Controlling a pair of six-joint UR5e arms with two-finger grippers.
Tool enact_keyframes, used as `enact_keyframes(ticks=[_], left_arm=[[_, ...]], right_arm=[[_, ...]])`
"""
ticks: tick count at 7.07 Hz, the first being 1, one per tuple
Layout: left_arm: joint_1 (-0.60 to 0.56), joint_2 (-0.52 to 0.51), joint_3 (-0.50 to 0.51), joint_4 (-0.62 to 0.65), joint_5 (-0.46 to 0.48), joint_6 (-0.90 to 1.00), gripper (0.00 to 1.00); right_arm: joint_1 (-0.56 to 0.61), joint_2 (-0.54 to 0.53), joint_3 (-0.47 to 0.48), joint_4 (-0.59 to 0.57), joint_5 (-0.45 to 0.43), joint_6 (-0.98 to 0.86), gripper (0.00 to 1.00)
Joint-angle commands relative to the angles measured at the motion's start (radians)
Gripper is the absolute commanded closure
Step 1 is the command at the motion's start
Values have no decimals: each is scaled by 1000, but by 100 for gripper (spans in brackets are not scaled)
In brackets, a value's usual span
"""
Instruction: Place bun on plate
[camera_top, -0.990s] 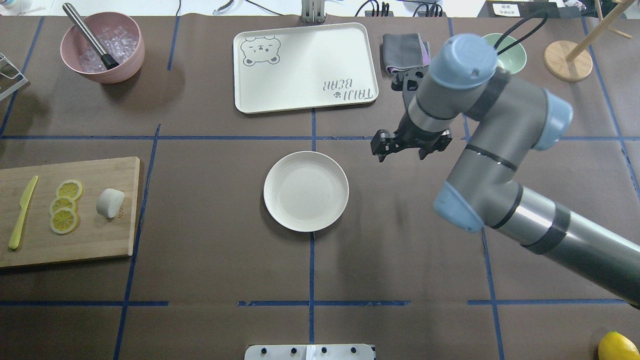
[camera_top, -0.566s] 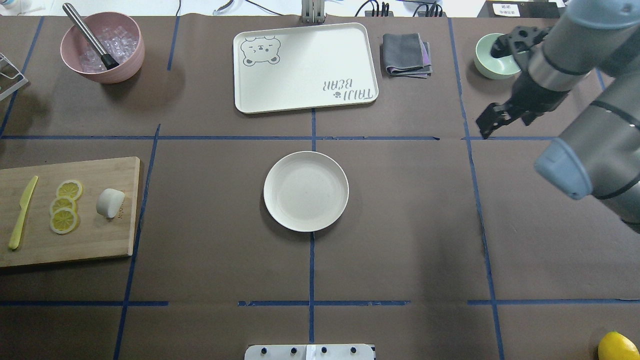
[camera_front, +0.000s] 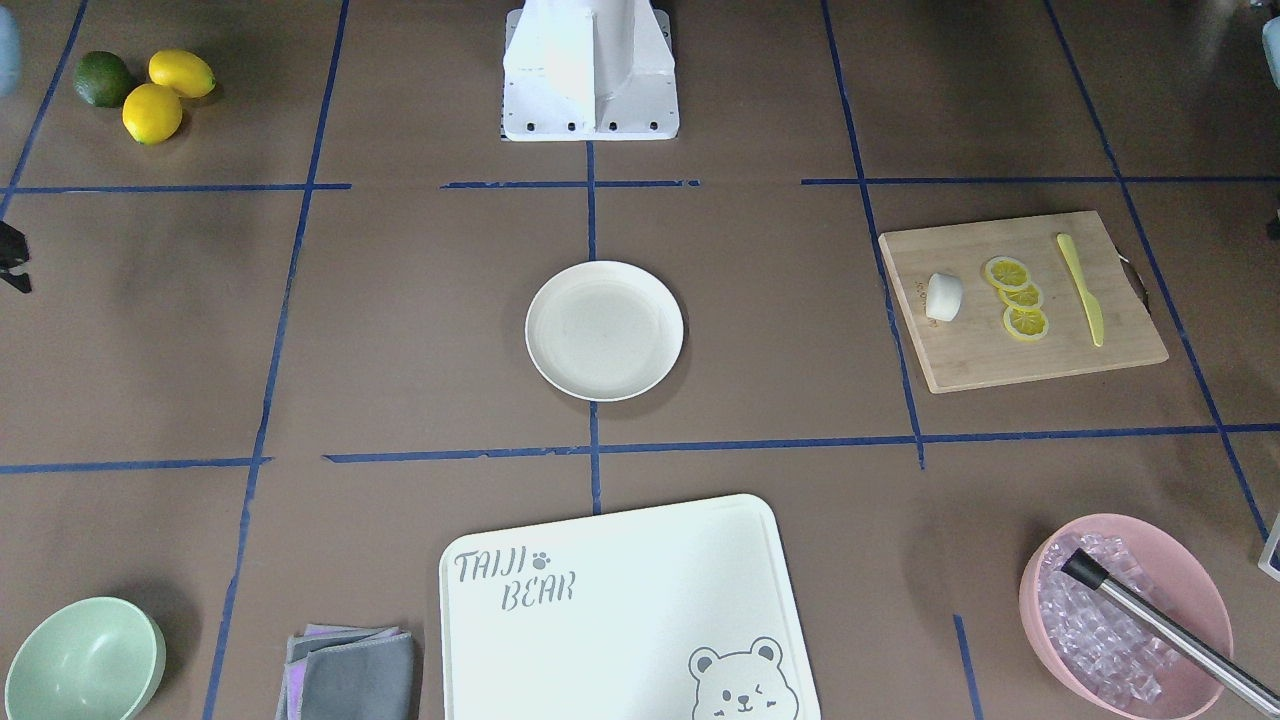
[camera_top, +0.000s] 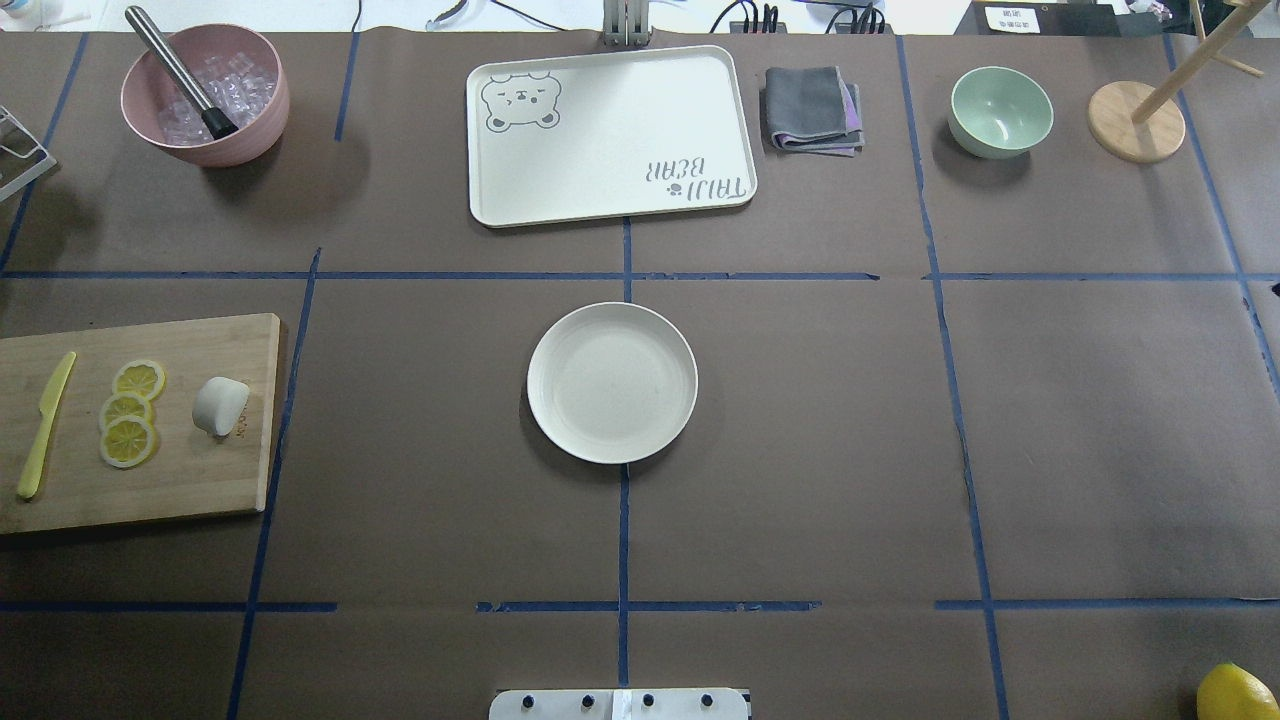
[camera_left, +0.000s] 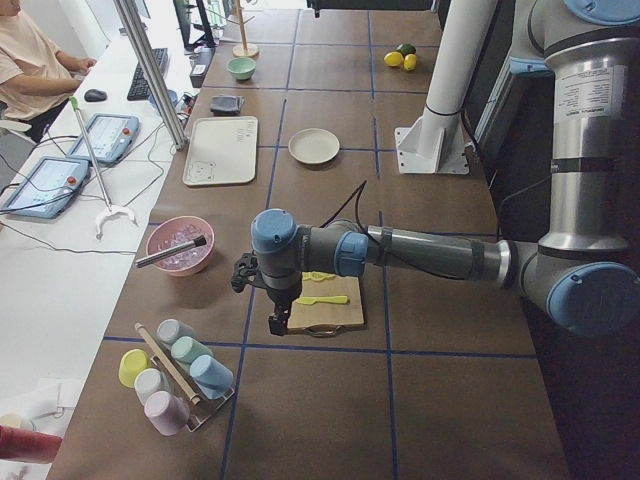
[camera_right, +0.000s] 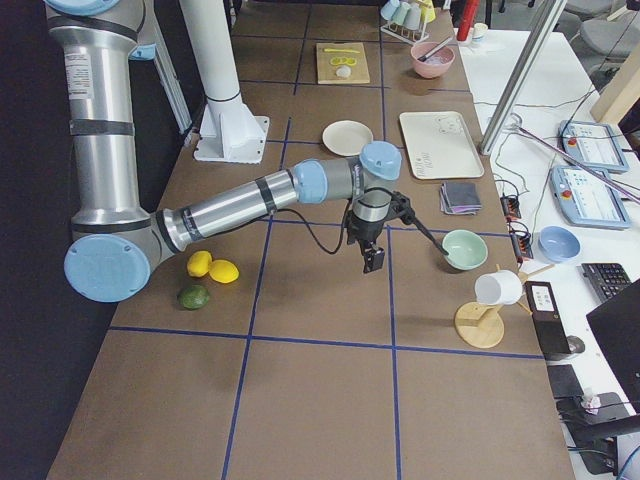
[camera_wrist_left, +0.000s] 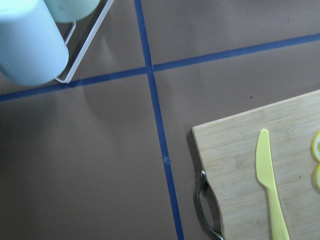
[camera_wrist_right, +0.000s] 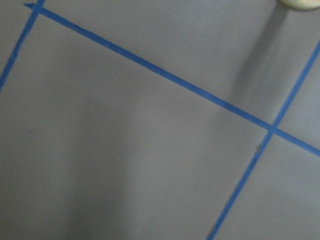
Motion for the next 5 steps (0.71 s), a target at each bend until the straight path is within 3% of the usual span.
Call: enact_keyframes(ticks=[1,3,5], left_arm=[[0,0,1,-125,-4,0,0],[23,-15,16,-155,-7,-1,0],[63,-20,7,-216,-20,3,0]], right_arm=[[151,-159,-3,12,19,-141,0],[181,-186,-14,45,73,-95,0],[176,-189,-46,217,67,130,0]])
